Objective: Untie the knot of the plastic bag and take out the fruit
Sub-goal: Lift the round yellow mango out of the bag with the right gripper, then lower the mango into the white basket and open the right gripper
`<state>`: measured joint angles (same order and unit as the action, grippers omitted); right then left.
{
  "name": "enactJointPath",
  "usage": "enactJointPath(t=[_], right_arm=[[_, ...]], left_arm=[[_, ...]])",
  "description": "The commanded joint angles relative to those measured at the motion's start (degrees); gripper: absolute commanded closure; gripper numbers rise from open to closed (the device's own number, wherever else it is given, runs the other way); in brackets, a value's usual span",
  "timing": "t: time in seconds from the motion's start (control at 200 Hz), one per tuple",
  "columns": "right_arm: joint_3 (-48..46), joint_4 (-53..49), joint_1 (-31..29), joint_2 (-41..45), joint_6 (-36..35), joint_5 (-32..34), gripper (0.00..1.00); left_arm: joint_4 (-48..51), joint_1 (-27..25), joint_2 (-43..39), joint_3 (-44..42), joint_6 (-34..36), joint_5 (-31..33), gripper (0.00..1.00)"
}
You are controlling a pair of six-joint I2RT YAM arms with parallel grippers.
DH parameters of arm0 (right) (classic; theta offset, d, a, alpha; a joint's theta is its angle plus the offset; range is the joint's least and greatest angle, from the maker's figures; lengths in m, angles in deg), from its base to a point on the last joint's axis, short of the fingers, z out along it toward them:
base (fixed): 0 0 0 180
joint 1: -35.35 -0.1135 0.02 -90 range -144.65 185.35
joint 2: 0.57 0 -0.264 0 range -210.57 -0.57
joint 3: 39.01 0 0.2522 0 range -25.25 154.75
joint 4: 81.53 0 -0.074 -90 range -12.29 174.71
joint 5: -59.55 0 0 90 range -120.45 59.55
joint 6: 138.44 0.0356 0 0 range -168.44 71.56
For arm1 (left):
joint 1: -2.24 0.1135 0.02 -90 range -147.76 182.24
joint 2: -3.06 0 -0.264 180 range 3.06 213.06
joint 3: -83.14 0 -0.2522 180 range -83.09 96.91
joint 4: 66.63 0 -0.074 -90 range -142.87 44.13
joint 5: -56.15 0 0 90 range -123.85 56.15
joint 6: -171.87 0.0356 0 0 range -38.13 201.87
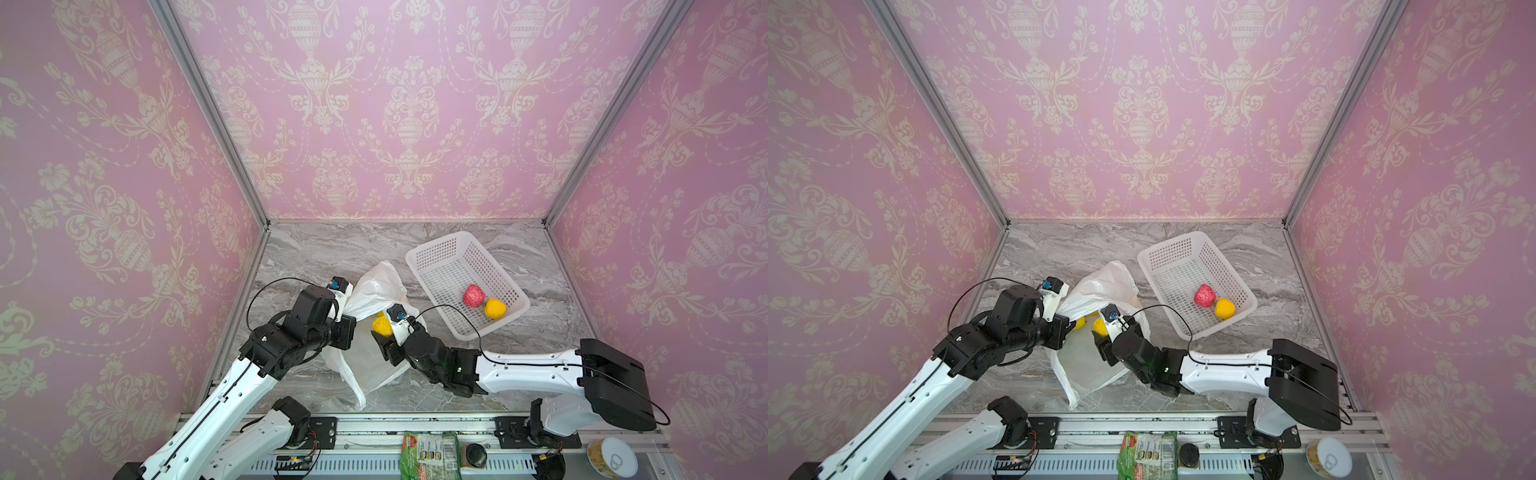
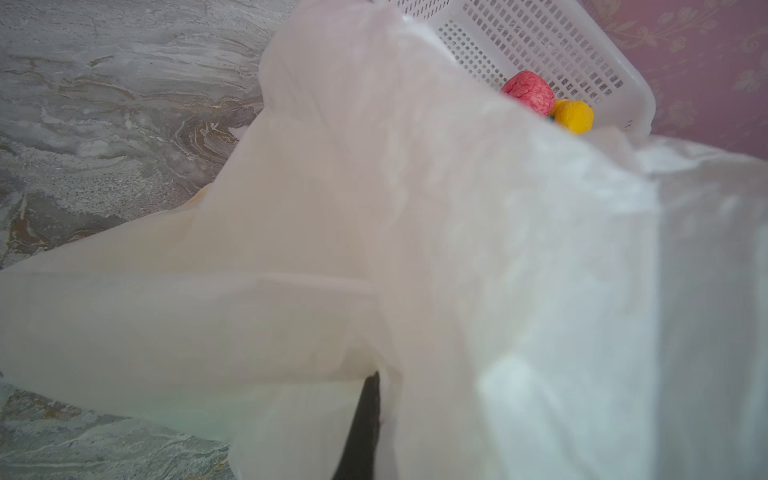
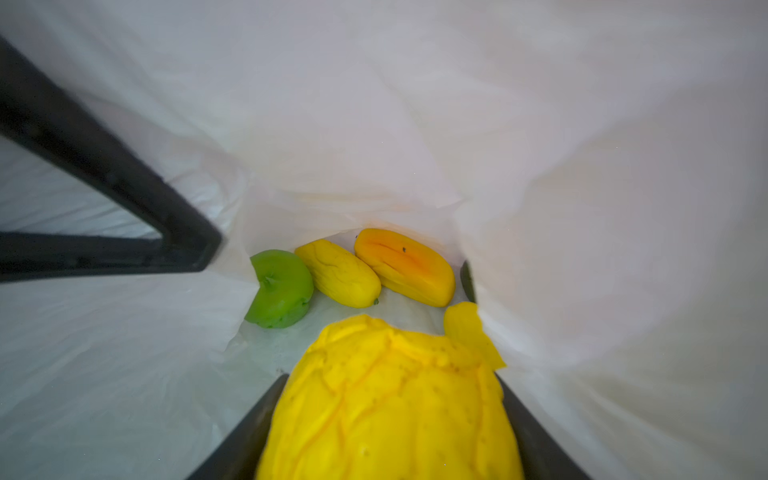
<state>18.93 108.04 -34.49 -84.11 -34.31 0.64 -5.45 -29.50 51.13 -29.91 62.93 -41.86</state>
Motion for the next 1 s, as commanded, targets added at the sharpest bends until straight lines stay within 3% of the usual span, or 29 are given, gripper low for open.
enactJointPath(t=[0.0, 0.28, 0.41, 0.58, 0.685, 0.841, 0.996], right_arm=[[-2.6, 1.0, 0.3, 4.3, -1.6, 9.2, 0.5], [-9.8, 1.9, 1.3, 17.1, -3.5, 10.4, 0.52], [-14.5, 2.1, 2.4, 27.5, -4.2, 9.6, 0.52], [-20.1, -2.6, 6.9, 43.2, -2.4, 7.8, 0.53], [-22.4, -6.8, 10.8, 49.8, -0.6, 10.7, 0.54], [-20.7, -16.3, 20.8, 49.6, 4.8, 8.9, 0.54], [-15.5, -23.2, 31.6, 39.9, 9.3, 1.3, 0.56]], left_arm=[[0.6, -0.4, 0.0, -0.3, -0.7, 1.1, 1.0], [0.5, -0.4, 0.0, -0.3, -0.7, 1.1, 1.0], [0.6, -0.4, 0.0, -0.3, -0.7, 1.2, 1.0], [0.6, -0.4, 0.2, -0.3, -0.7, 1.3, 1.0], [0.6, -0.4, 0.1, -0.3, -0.7, 1.3, 1.0], [0.6, -0.4, 0.3, -0.3, -0.7, 1.3, 1.0], [0.7, -0.4, 0.4, -0.3, -0.8, 1.3, 1.0]])
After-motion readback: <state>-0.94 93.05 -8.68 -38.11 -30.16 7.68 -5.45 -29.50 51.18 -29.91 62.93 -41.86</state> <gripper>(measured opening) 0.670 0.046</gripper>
